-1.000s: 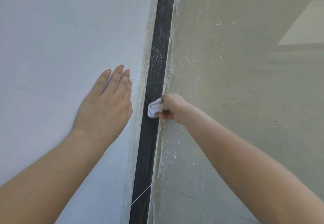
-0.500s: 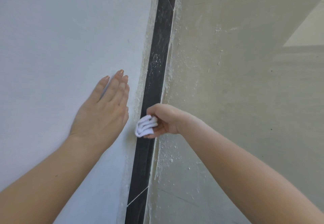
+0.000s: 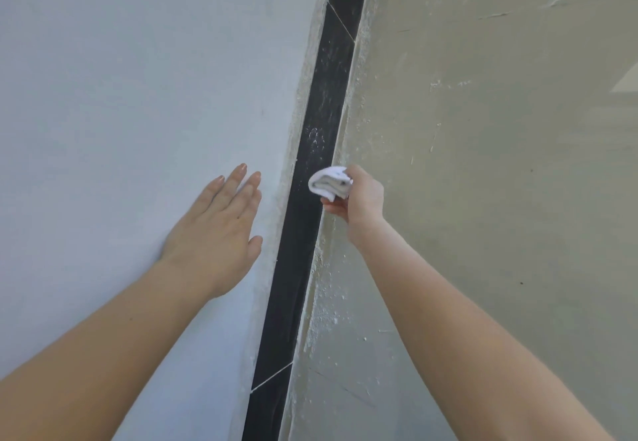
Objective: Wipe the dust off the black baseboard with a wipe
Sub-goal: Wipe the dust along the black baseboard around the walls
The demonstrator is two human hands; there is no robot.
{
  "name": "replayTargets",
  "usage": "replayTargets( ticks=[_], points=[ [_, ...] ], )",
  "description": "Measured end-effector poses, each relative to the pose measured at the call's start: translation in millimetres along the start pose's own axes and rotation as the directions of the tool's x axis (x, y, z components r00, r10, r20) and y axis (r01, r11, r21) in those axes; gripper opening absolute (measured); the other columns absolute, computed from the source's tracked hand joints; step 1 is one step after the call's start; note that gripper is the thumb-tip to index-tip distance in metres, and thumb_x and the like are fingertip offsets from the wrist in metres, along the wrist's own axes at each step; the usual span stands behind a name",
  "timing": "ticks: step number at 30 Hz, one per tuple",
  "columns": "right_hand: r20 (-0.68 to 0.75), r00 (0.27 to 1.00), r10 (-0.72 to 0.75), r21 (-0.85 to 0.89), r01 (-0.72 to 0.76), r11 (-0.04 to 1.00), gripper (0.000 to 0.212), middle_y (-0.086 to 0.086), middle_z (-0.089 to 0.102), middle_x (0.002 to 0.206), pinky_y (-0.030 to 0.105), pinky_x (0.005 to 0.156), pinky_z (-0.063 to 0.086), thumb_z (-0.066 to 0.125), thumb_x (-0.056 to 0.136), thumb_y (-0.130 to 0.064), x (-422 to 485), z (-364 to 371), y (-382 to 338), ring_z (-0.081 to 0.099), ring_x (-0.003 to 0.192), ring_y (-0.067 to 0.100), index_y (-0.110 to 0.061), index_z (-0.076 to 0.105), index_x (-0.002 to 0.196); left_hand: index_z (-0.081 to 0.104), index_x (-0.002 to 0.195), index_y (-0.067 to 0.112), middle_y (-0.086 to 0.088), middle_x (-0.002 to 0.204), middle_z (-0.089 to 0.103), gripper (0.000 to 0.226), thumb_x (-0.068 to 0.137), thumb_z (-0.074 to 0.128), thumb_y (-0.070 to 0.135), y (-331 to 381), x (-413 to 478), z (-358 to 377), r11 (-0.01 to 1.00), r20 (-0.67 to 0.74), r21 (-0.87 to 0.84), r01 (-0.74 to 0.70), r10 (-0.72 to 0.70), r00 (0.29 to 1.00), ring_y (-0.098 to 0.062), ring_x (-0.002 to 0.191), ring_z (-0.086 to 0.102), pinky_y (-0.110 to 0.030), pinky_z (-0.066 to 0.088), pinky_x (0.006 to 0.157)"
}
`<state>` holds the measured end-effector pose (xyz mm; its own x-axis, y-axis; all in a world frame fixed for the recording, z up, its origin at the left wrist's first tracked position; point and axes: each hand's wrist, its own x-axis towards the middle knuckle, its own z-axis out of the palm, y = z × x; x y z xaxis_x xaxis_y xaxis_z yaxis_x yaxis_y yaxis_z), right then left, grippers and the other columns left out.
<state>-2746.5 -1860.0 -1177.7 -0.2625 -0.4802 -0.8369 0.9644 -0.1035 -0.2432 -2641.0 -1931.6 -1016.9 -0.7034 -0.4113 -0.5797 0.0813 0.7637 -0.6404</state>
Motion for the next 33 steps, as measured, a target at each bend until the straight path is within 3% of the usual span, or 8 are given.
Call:
replayTargets(
  ticks=[8,13,18,20,24,27,30,33],
  points=[
    [0.054,0.873,0.485,-0.735,-0.294,0.611,0.007,0.015,0.061,0.085,0.039,0.07,0.06,0.049,0.085,-0.007,-37,-35,94,0.063,0.068,0.028,-0.005,0.055,0.086,-0.012,0.148,0.009,-0.005,0.154,-0.025,0.065,0.096,0.014,0.04,3,4,-16,1.0,0.135,0.016,-0.013,0.011,0.991,-0.019,0.139,-0.028,-0.033,-0.032,0.098],
    [0.06,0.91,0.411,-0.587,-0.301,0.751,0.013,0.008,0.053,0.086,0.024,0.061,0.056,0.044,0.094,-0.009,-25,-18,89,0.054,0.063,0.015,-0.009,0.047,0.081,-0.001,0.148,0.007,-0.006,0.157,-0.01,0.062,0.095,0.012,0.035,1,10,-5,0.999,-0.045,-0.043,-0.01,0.008,0.999,-0.019,0.143,-0.015,-0.033,-0.022,0.108],
    [0.004,1.0,0.01,-0.591,-0.006,0.807,0.019,0.012,0.058,0.09,0.037,0.087,0.054,0.042,0.095,-0.015,23,17,24,0.056,0.082,0.024,-0.006,0.053,0.082,0.044,0.135,-0.003,-0.014,0.147,0.037,0.063,0.086,0.022,0.032,-2,16,5,0.996,-0.11,-0.083,-0.02,0.011,0.994,-0.025,0.139,0.028,-0.035,0.003,0.114],
    [0.017,0.997,-0.074,-0.481,0.073,0.874,0.024,0.014,0.066,0.096,0.038,0.084,0.052,0.04,0.097,-0.021,30,19,-2,0.063,0.082,0.027,-0.005,0.059,0.099,0.046,0.133,-0.003,-0.014,0.145,0.04,0.062,0.086,0.024,0.031,-1,16,8,0.995,-0.117,-0.103,-0.009,-0.004,0.993,-0.026,0.138,0.03,-0.036,0.004,0.114],
    [-0.036,0.96,-0.278,-0.346,0.249,0.905,0.022,0.006,0.061,0.073,0.037,0.068,0.055,0.041,0.091,-0.022,29,5,-27,0.061,0.064,0.025,-0.011,0.057,0.08,0.045,0.134,-0.003,-0.014,0.145,0.039,0.062,0.087,0.023,0.031,2,23,9,0.996,-0.133,-0.087,0.013,-0.024,0.991,-0.026,0.139,0.029,-0.035,0.003,0.114],
    [0.06,0.998,-0.034,-0.496,0.06,0.866,0.019,0.015,0.065,0.067,0.032,0.053,0.055,0.045,0.088,-0.017,5,2,-15,0.061,0.048,0.027,-0.003,0.057,0.089,0.044,0.135,-0.003,-0.015,0.145,0.039,0.063,0.087,0.021,0.03,1,35,7,0.999,-0.194,-0.035,0.007,-0.014,0.981,-0.027,0.139,0.03,-0.036,0.004,0.114],
    [0.227,0.916,0.33,-0.582,-0.144,0.8,0.018,0.023,0.067,0.075,0.033,0.064,0.058,0.044,0.086,-0.01,-19,12,5,0.065,0.059,0.031,0.002,0.057,0.09,0.029,0.144,-0.001,-0.013,0.153,0.024,0.058,0.093,0.02,0.027,-4,48,2,0.987,-0.225,0.162,-0.011,0.047,0.973,-0.027,0.143,0.015,-0.039,0.0,0.113],
    [0.221,0.929,0.298,-0.457,-0.171,0.873,0.014,0.013,0.06,0.076,0.025,0.061,0.055,0.043,0.092,-0.007,-10,24,4,0.06,0.058,0.019,-0.006,0.049,0.079,0.001,0.148,0.0,-0.014,0.157,-0.003,0.059,0.098,0.012,0.03,-9,60,-2,0.954,-0.21,0.298,-0.009,0.075,0.975,-0.029,0.144,-0.006,-0.045,-0.013,0.107]
  ],
)
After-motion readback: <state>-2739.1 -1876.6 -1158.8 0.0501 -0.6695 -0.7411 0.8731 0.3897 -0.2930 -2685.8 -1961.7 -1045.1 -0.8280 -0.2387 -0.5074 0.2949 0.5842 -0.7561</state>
